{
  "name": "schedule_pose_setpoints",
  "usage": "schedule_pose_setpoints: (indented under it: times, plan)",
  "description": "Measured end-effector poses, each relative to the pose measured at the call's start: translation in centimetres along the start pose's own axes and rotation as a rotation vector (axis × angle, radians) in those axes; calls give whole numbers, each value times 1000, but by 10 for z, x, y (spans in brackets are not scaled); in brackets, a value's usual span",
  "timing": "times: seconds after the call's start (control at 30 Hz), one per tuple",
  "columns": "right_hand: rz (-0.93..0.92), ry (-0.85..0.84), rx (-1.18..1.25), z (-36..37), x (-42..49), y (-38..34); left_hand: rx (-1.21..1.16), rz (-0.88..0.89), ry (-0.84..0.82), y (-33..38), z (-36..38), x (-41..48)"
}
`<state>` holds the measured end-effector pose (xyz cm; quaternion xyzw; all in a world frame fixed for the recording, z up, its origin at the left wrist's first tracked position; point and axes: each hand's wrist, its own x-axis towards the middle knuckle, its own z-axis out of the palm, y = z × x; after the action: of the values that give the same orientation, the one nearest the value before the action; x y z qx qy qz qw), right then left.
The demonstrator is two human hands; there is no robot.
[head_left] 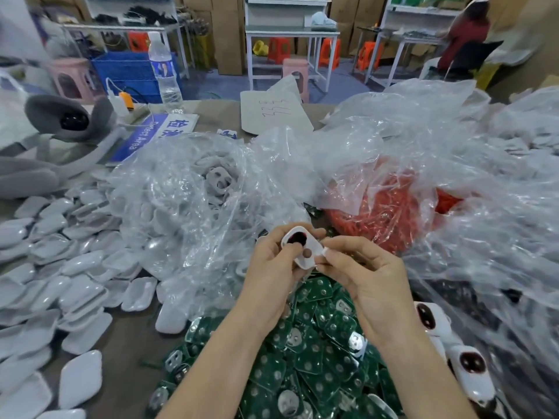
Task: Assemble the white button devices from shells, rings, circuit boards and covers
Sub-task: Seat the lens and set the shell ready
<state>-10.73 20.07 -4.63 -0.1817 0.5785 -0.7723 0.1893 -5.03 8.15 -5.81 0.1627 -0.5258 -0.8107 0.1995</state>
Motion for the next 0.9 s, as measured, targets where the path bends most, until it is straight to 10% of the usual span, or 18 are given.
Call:
schedule_pose_setpoints:
  times: [0.4, 0.9]
  plan:
    - [-411, 166, -564, 1, -4, 13, 27, -20, 17, -11, 6, 0]
    - [-87, 136, -232, -10, 3, 14, 138, 7, 38, -16, 10, -3]
